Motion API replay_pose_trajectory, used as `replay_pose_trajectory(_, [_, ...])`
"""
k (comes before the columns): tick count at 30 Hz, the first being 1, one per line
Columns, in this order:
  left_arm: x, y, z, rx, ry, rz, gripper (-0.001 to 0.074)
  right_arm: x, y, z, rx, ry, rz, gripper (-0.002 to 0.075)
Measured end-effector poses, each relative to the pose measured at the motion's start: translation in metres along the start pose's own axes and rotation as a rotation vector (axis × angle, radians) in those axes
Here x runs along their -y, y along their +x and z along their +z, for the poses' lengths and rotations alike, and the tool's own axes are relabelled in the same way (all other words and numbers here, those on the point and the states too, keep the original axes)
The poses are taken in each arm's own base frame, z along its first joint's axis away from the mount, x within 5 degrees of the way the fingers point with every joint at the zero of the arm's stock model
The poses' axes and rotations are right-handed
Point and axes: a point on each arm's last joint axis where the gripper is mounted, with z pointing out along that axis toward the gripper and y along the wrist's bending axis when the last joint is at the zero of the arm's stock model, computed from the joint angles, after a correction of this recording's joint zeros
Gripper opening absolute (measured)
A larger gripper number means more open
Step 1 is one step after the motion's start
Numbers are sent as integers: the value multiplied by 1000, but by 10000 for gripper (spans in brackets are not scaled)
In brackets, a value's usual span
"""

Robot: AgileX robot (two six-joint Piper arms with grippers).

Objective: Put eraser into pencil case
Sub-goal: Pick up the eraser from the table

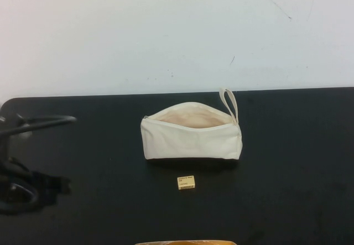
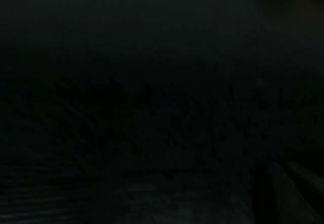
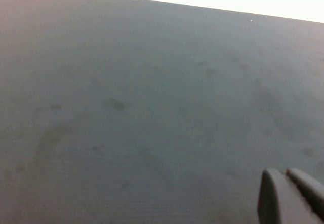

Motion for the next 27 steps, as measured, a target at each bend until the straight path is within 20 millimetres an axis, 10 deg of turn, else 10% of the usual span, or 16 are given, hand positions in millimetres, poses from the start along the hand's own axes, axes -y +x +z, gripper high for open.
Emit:
replay_pose_trajectory(12, [41, -4, 31, -89, 445, 148, -1, 0, 0, 0, -1, 0, 0, -1])
replay_pose_trajectory(27, [155, -34, 12, -92, 425, 884, -1, 0, 0, 0, -1, 0, 0, -1])
